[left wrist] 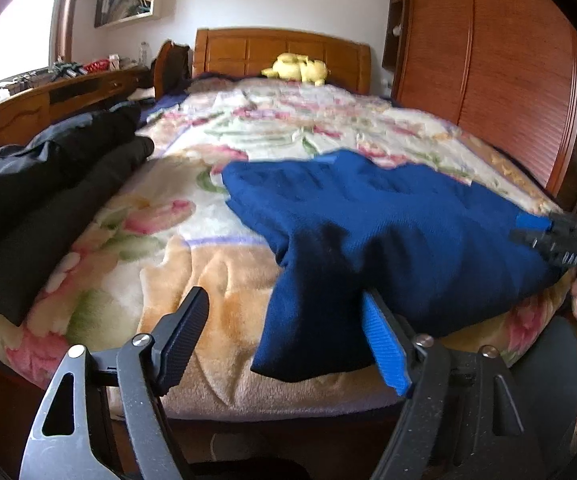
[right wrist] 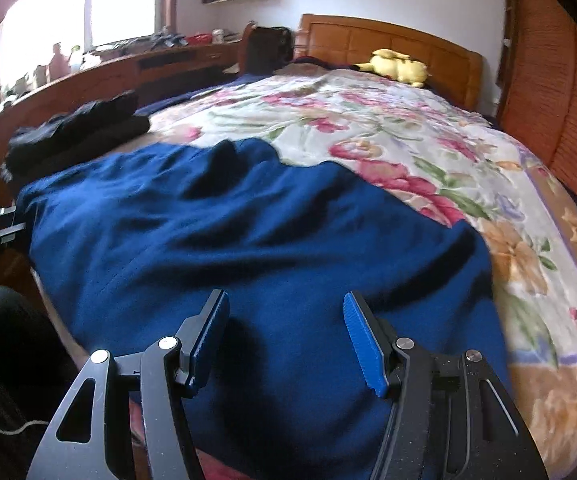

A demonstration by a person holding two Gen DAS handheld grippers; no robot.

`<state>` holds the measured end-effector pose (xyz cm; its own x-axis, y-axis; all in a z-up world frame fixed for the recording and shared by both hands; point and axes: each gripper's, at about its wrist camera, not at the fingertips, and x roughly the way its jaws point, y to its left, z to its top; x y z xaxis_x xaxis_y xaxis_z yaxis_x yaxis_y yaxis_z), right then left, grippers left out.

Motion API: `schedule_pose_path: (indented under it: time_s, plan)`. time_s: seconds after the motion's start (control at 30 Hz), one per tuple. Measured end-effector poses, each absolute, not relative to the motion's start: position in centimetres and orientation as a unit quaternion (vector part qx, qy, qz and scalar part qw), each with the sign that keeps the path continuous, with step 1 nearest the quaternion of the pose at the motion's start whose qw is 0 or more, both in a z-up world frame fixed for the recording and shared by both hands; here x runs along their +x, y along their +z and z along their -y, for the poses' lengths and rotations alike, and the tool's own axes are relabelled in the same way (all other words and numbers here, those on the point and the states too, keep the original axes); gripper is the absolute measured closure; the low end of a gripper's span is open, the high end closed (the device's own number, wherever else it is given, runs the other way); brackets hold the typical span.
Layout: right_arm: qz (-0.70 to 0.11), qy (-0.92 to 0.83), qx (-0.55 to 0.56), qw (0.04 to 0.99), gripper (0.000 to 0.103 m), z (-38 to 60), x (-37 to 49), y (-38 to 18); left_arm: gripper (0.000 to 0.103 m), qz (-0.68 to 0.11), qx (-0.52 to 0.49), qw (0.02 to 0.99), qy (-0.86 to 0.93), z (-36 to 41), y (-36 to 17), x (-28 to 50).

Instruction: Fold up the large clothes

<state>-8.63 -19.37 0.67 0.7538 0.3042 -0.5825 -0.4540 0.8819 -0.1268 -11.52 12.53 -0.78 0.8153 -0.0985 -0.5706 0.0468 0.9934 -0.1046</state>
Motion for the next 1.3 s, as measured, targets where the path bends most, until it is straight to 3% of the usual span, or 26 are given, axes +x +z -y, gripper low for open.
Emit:
schedule_pose_path:
  time_s: [0.1, 0.33, 0.4, 0.47, 0.53, 0.93, 1.3]
  plan:
    - [-0.294, 0.208, -0.128, 0.924, 0.041, 19.1, -7.9, -1.0, 0.052, -0.295, -0.049, 0.953, -0.045, -12.7, -0.5, -11.5]
    - [-0.290, 0.201, -0.137, 0.926, 0.041, 18.2, -7.8, -2.8, 0.060, -0.296, -0.045, 0.953, -0.050, -12.3, -0.4, -11.2]
    - [-0.292, 0.200, -0.138, 0.925, 0.041, 18.0, -7.8, -2.6, 0.081, -0.299, -0.050, 0.951, -0.068, -12.0, -0.4, -10.9]
    - [-0.291, 0.202, -0.136, 0.925, 0.041, 18.1, -7.8, -2.5, 0.093, -0.298, -0.047, 0.950, -0.077, -11.4, 0.0, -10.6]
    - [-0.289, 0.203, -0.135, 0.926, 0.041, 18.2, -7.7, -2.3, 0.097, -0.290, -0.042, 0.953, -0.080, -10.7, 0.9, -10.4]
    - [-0.248, 0.174, -0.077, 0.950, 0.041, 24.0, -10.6, 1.7, 0.099, -0.207, 0.081, 0.960, -0.170, 1.3, 12.5, -6.0]
    - [-0.218, 0.076, -0.048, 0.972, 0.041, 32.4, -14.8, 3.9, 0.100, -0.205, 0.139, 0.918, -0.308, 17.3, 15.2, -4.5]
